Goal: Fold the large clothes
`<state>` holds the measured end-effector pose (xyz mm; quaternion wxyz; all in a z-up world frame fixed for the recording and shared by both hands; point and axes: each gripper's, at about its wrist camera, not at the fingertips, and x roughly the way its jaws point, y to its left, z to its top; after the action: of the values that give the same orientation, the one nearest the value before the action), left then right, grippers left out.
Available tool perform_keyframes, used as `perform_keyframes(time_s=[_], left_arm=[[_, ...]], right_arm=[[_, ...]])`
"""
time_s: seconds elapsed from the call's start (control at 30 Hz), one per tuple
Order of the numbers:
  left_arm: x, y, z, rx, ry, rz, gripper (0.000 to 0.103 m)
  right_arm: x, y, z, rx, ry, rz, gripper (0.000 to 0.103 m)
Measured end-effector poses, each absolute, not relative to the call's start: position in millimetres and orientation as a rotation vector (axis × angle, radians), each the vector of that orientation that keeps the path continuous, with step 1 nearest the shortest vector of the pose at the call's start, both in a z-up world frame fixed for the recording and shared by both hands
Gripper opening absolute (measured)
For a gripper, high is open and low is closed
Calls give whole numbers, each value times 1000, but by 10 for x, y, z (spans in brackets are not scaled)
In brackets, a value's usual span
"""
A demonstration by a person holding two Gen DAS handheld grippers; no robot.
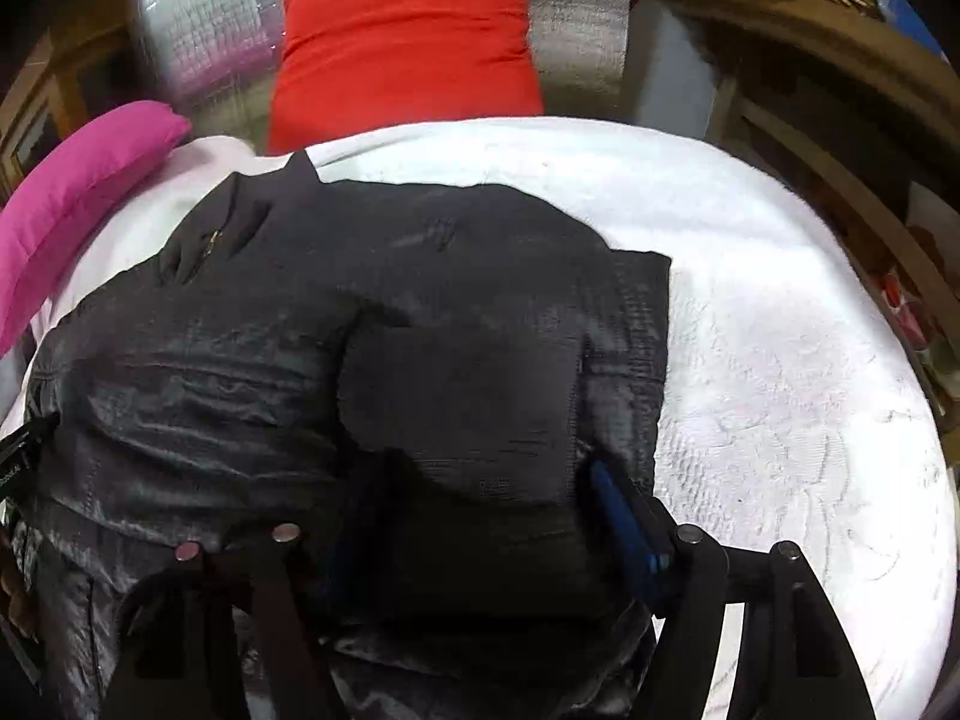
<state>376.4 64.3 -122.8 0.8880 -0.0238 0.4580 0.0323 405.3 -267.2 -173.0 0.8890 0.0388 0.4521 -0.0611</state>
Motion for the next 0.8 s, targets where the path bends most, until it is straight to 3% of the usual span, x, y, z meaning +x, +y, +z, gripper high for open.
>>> perform_keyframes(time_s=[0.27, 0.57, 0.8], left_arm=[[3641, 483, -722, -8, 778, 46, 60], [3956, 119, -1274, 91, 900, 38, 63], [4001, 129, -1324, 84, 918, 43, 63]], right_arm=[[3872, -2347, -1111, 121, 725, -52, 75], [4264, -1988, -1750, -23, 921, -26, 76], [4224, -2009, -1773, -8, 946, -31, 79]])
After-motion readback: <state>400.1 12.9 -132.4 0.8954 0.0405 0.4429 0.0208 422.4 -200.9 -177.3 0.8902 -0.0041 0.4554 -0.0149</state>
